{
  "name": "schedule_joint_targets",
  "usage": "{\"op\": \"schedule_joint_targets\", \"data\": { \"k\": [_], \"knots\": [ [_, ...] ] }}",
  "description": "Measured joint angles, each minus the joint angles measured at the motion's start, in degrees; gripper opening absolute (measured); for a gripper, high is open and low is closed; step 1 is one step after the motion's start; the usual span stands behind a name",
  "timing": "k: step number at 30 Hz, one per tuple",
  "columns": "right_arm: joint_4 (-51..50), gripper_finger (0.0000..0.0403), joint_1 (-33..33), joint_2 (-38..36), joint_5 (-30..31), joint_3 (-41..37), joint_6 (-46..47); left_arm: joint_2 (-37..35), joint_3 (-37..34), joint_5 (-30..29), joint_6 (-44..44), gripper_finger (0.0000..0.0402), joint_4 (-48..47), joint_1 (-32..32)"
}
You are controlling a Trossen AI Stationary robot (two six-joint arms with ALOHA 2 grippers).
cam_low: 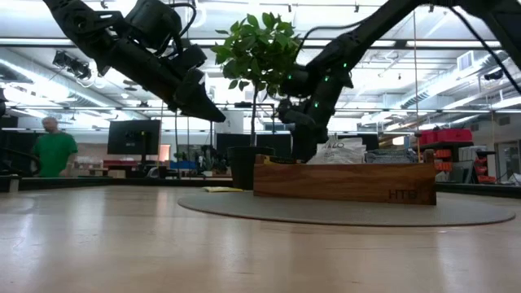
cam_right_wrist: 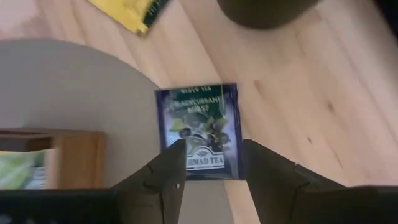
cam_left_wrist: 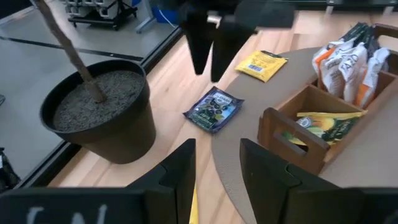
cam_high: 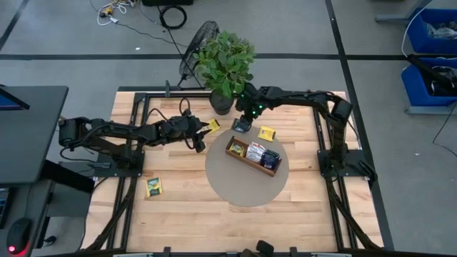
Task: Pick & Place Tea
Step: Put the black tea bag into the right section of the wooden organizer
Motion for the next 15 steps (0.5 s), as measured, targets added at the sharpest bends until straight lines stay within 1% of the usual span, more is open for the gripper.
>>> {"op": "schedule_joint_targets", "data": {
  "k": [8,14,15],
  "knots": [
    [0.25,0.0165,0.19,4.08,0.56,0.07,-1.83,0.00,0.00,0.61,0.01,0.0131,0.01,0.00],
    [0.20,0.0165,0.93,4.12,8.53,0.05,-1.58,0.00,0.00,0.61,0.00,0.0131,0.01,0.00],
    [-0.01,0.0165,0.93,4.12,8.76,0.05,-0.80,0.00,0.00,0.61,0.00,0.0131,0.02,0.00]
  ]
}}
